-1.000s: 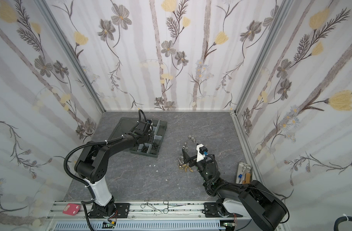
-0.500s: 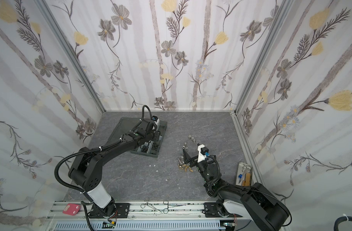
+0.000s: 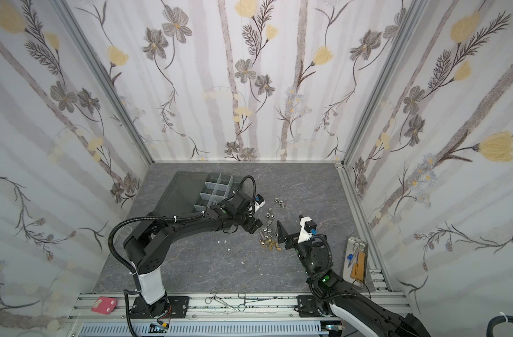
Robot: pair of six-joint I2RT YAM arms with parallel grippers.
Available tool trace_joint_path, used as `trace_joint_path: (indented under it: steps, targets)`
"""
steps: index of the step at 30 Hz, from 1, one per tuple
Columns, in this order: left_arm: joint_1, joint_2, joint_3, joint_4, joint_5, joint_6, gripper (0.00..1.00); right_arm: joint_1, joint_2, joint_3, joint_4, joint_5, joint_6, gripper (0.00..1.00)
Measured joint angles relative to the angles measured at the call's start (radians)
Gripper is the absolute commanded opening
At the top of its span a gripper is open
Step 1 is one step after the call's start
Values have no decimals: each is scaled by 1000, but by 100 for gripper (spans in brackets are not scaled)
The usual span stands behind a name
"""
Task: Sort the screws and nuts into containers
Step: Pick up the screw at the center of the table.
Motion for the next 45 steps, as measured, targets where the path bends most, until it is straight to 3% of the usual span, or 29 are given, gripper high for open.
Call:
trace_joint_path:
  steps: [6,9,18,26,33,45]
  targets:
    - [-61,60,56,-79,-1,-87,87,4,293,30,94,-12,-53,97]
    - [-76,61,56,-103,-25,-119,88,25,364,77,117,-33,-64,98]
    - [-98,77,55,-109,-24,-137,88,38,283,8,204,1,-64,100]
    - [-88,108,52,-95,-50,-117,73,37,285,11,206,11,-65,100]
    - [-83,129,64,-63,-66,-92,69,37,303,18,206,19,-64,100]
    - [-80,100,43,-107,-77,-153,75,37,328,29,206,26,-64,100]
